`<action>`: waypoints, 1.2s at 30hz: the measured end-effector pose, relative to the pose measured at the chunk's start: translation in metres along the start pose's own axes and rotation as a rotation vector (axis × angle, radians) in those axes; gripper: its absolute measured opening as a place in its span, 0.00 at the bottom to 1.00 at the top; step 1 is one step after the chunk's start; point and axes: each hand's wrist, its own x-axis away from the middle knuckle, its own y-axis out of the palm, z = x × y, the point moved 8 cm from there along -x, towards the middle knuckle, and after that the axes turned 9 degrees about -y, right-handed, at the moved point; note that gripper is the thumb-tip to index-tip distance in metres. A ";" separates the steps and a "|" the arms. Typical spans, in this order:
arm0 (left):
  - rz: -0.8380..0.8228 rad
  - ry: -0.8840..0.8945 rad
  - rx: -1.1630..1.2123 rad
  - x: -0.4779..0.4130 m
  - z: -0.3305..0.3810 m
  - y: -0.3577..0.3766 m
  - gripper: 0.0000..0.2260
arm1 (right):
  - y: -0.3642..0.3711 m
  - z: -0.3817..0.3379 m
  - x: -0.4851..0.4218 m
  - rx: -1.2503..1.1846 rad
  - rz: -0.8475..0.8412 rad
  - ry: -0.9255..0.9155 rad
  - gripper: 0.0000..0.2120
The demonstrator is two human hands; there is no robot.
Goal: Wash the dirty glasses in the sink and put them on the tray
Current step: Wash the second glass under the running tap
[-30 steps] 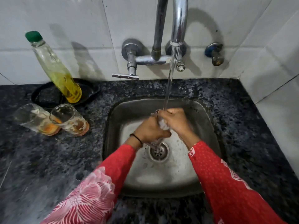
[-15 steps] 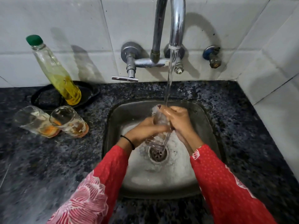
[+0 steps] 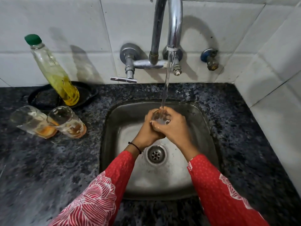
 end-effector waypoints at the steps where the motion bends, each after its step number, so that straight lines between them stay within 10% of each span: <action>1: -0.016 0.011 0.006 0.001 0.005 0.001 0.36 | -0.004 0.000 -0.001 -0.030 0.060 -0.007 0.17; 7: 0.139 0.236 -0.614 0.002 0.064 -0.019 0.17 | 0.021 0.061 0.028 -1.098 0.373 0.703 0.15; 13: 0.115 0.171 -0.509 -0.007 0.074 -0.010 0.09 | 0.044 0.055 0.034 -1.327 0.364 0.719 0.19; 18: 0.305 -0.190 0.423 0.000 0.005 -0.038 0.09 | 0.033 0.038 0.019 -1.129 0.182 0.557 0.13; 22: 0.098 -0.434 0.925 0.012 -0.036 -0.012 0.14 | 0.040 0.018 0.006 -0.954 0.124 0.322 0.19; 27: 0.275 -0.404 0.652 0.005 -0.045 -0.029 0.14 | 0.037 0.015 0.001 -0.473 0.125 0.194 0.27; 36: 0.748 0.131 0.071 -0.012 0.098 -0.116 0.10 | 0.017 0.008 -0.004 -0.338 0.176 0.089 0.28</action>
